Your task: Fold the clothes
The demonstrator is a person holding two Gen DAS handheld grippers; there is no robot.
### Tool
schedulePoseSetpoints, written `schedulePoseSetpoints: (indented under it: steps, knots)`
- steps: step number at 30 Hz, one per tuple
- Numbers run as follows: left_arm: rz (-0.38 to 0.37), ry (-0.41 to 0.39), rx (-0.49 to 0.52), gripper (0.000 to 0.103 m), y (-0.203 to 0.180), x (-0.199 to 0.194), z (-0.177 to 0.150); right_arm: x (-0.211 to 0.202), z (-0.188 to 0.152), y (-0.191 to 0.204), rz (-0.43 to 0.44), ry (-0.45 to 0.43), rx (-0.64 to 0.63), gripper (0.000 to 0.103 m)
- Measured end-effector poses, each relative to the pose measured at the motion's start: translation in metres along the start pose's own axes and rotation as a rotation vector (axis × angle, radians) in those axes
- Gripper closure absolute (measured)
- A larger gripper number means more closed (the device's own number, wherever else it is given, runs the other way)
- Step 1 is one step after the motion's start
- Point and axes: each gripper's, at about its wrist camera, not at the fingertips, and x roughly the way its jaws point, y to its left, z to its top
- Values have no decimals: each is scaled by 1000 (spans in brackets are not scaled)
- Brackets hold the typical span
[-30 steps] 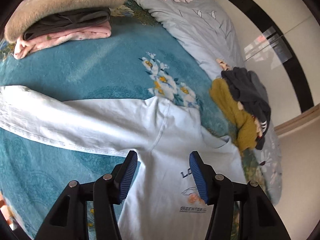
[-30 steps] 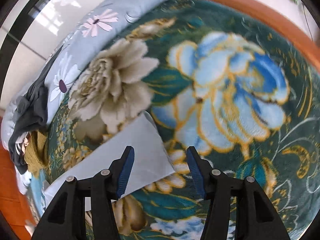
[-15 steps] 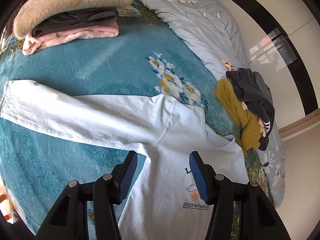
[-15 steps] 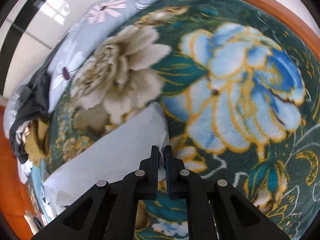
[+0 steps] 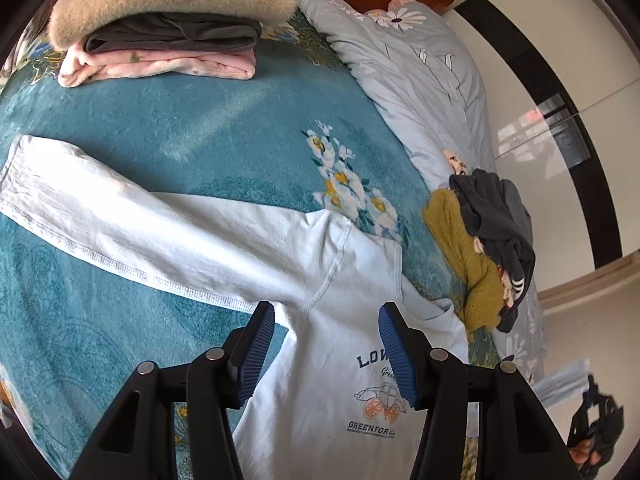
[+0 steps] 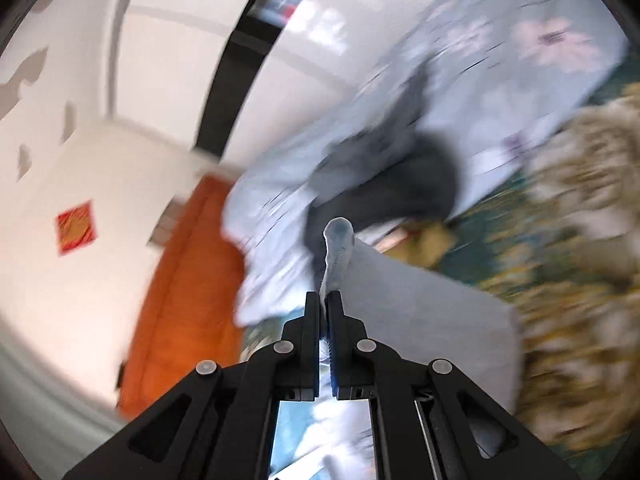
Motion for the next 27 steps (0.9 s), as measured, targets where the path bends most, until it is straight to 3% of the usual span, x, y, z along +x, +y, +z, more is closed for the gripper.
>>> schedulePoseSetpoints:
  steps: [4,9,14,20,23,27]
  knots:
    - [-64,-35,-80,45,12,-9,8,65,-32,42,-35,121,-147,100]
    - [-152,-78,-161,45,33,-39,40,147,-90,68,-42,269,-239,100]
    - [-47,-160,-169,43,80,-85,81,226,-177,83,-117,455,-391,100]
    - [122,-167,-227,43,155,-100,81,295,-265,63,-287,611,-548,100]
    - [184,-153,-254,43,188,-102,75,304,-287,54,-353,638,-569,99]
    - [206,-159,-298,43,224,-104,75,312,-300,56,-370,670,-606,92]
